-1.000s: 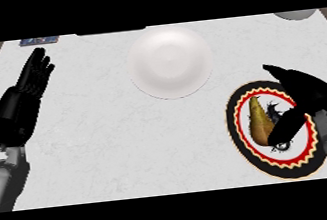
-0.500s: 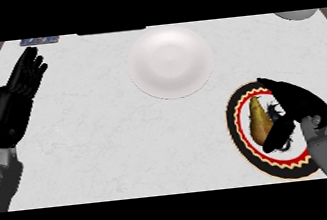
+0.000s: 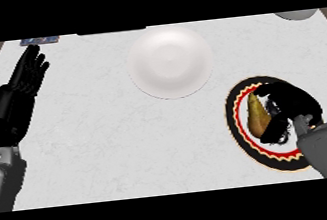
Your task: Pick the pear from the plate and place it in the plate
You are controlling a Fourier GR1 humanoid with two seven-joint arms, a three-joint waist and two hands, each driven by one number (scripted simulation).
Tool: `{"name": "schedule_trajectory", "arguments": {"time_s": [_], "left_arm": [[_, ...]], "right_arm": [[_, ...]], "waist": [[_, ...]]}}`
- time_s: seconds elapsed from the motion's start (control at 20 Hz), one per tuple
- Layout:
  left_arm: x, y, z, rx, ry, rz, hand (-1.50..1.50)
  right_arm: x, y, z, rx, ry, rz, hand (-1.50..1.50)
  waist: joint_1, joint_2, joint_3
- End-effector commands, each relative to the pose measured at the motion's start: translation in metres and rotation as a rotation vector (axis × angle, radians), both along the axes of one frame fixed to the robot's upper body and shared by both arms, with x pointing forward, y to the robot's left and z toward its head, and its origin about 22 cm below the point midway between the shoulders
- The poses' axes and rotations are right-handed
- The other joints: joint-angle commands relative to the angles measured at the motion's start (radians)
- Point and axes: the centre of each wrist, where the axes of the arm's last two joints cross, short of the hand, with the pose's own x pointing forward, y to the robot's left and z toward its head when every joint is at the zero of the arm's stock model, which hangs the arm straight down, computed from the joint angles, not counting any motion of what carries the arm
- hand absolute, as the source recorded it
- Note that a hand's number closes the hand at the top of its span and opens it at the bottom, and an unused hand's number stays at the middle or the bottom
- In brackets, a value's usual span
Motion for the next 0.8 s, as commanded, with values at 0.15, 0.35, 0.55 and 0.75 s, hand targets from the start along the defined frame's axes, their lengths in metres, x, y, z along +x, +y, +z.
{"name": "schedule_trajectory", "arguments": {"time_s": [0.15,0.35,0.55,0.75], "left_arm": [[0.008,-0.007,-0.003,-0.005,0.0,-0.005,0.0],[-0.001,0.005,0.0,0.006,-0.01,0.019,0.0],[-0.001,0.0,0.003,-0.003,-0.003,0.025,0.0],[-0.004,0.013,-0.002,0.015,0.01,0.013,0.0]], "right_arm": [[0.013,-0.009,0.006,-0.092,-0.24,0.02,1.5],[0.004,-0.023,0.006,-0.181,-0.342,0.007,1.5],[-0.02,-0.108,-0.02,-0.301,-0.309,-0.074,1.5],[-0.009,-0.138,0.002,-0.31,-0.433,-0.104,1.5]], "waist": [[-0.002,0.001,0.0],[-0.003,-0.001,0.0],[-0.009,0.0,0.001],[-0.003,0.0,0.001]]}}
